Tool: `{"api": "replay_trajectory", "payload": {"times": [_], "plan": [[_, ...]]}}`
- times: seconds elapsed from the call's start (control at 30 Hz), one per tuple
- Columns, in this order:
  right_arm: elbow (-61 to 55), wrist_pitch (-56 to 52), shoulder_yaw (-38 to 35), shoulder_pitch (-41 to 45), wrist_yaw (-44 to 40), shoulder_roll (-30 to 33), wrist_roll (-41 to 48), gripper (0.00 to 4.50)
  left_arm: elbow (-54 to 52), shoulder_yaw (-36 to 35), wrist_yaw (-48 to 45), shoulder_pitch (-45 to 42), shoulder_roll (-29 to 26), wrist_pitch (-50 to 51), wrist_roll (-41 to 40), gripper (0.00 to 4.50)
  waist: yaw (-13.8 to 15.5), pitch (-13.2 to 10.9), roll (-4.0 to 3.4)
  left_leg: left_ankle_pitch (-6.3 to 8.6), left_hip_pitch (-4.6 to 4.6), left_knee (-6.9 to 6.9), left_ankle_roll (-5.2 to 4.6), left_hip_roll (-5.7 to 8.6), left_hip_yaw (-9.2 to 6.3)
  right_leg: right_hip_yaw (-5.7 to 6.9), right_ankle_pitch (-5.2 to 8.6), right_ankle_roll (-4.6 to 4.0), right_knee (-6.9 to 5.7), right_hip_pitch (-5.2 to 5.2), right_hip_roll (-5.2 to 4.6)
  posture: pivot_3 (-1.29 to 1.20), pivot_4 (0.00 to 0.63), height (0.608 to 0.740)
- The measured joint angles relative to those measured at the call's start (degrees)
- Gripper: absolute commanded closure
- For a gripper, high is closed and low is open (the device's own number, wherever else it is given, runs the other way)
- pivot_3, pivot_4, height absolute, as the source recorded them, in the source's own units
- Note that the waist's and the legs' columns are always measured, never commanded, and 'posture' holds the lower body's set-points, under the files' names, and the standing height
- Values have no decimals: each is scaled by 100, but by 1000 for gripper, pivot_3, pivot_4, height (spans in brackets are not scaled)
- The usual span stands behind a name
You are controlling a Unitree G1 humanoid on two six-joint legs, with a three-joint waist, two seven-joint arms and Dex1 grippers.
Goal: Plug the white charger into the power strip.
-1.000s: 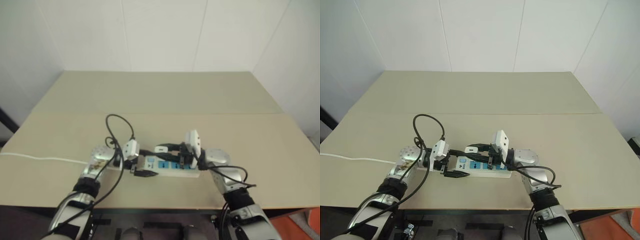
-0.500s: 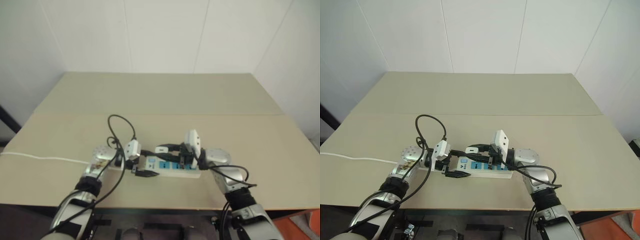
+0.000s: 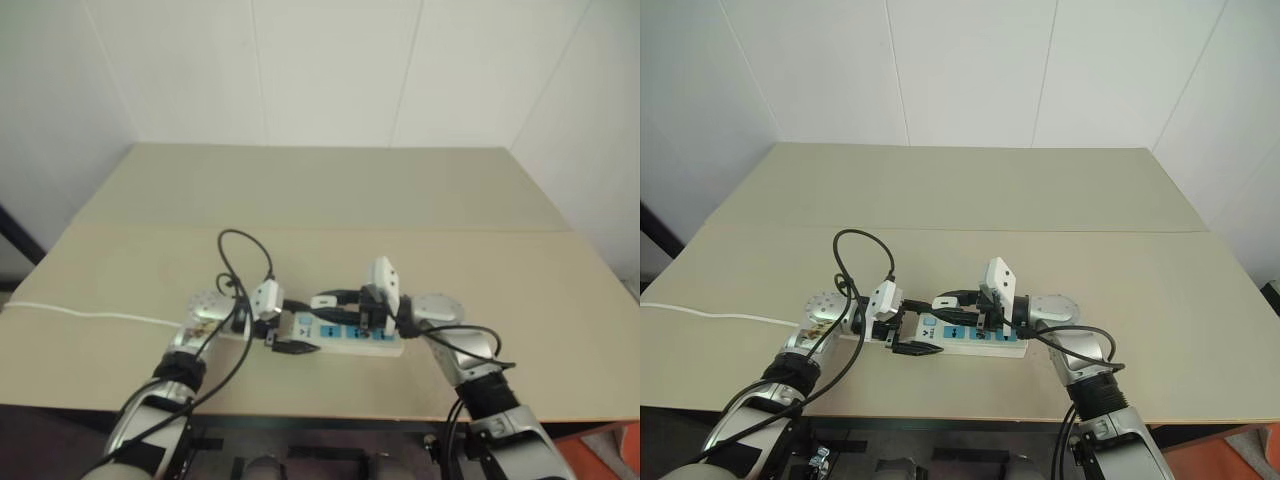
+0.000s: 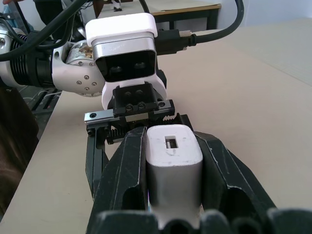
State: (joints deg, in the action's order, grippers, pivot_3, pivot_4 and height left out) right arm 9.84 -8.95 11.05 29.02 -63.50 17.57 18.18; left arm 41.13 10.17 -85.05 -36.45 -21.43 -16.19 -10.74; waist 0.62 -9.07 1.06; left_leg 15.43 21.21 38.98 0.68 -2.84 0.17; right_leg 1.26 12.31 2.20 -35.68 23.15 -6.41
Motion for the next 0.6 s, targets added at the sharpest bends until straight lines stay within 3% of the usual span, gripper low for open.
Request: {"api": "replay_trajectory", "payload": {"times": [0.6], "plan": [[649,1138,-86,-141,-1,-249,-104,3344,99,-5,15,-35,-30,-8,0,1214,-34,4,0,0,-13,-2,0,0,0,-4,1,1,-5,-7,1,0,150,740]]}}
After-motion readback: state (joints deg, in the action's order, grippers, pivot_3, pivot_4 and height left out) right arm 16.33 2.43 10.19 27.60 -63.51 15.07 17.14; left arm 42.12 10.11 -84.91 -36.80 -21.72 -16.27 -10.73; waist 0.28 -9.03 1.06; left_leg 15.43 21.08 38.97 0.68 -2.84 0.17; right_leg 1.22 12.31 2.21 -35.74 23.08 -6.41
